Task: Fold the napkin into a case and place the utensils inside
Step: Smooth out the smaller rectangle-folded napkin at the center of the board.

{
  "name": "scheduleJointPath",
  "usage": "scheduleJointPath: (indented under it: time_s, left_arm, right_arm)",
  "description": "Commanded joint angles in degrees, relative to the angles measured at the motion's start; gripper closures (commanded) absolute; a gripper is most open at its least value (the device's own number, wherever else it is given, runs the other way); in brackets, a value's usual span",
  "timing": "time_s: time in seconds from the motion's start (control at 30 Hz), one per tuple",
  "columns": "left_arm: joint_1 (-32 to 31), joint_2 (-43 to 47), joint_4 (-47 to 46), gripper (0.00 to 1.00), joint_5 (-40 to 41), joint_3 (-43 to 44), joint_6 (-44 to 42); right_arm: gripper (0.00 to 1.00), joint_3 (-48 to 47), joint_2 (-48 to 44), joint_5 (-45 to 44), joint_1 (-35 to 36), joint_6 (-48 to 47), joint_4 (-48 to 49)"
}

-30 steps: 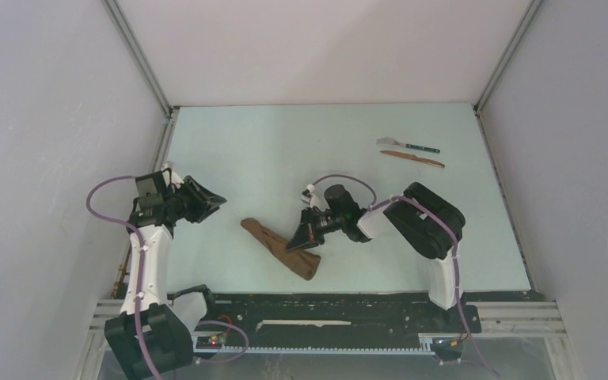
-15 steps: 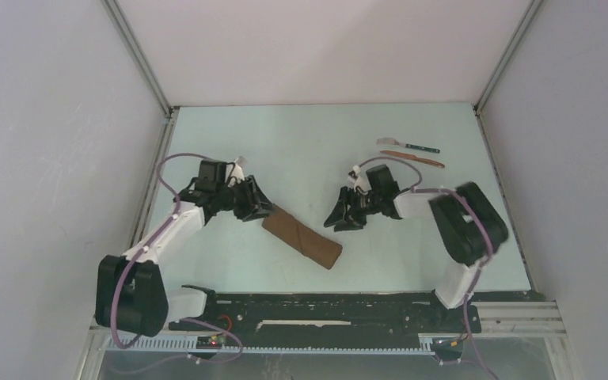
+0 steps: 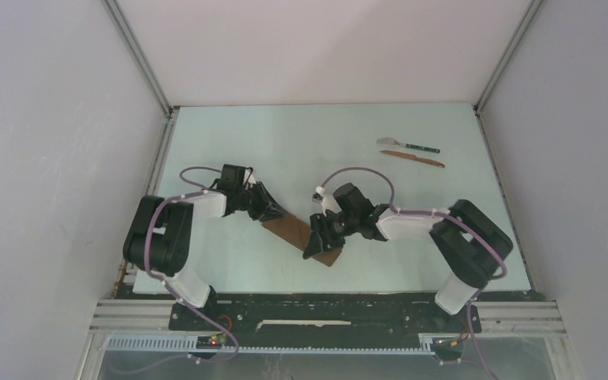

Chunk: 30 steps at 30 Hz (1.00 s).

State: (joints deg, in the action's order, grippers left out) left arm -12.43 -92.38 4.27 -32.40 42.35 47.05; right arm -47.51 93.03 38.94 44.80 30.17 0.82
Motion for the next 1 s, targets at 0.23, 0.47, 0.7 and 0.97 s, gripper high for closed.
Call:
scheduleJointPath:
  time_s: [0.23, 0.47, 0.7, 0.97]
  left_arm:
    - [-1.7, -1.3, 1.3, 0.65, 9.4, 4.9, -1.8]
    - [-5.3, 10.3, 8.0, 0.53, 6.7, 7.0, -4.4]
    - [-7.1, 21.2, 8.3, 0.50, 10.1, -6.0, -2.3]
    - [-7.6, 33.2, 9.0, 0.48, 13.6, -16.5, 2.7]
  right_arm:
    - [0.35, 0.9, -4.6, -3.2, -0.3, 0.9, 0.0]
    - [0.32, -0.8, 1.3, -0.7, -5.2, 2.5, 5.4]
    - [0.33, 7.1, 2.8, -6.4, -4.0, 5.5, 11.2]
    - [0.31, 2.7, -7.3, -7.4, -4.7, -3.0, -4.2]
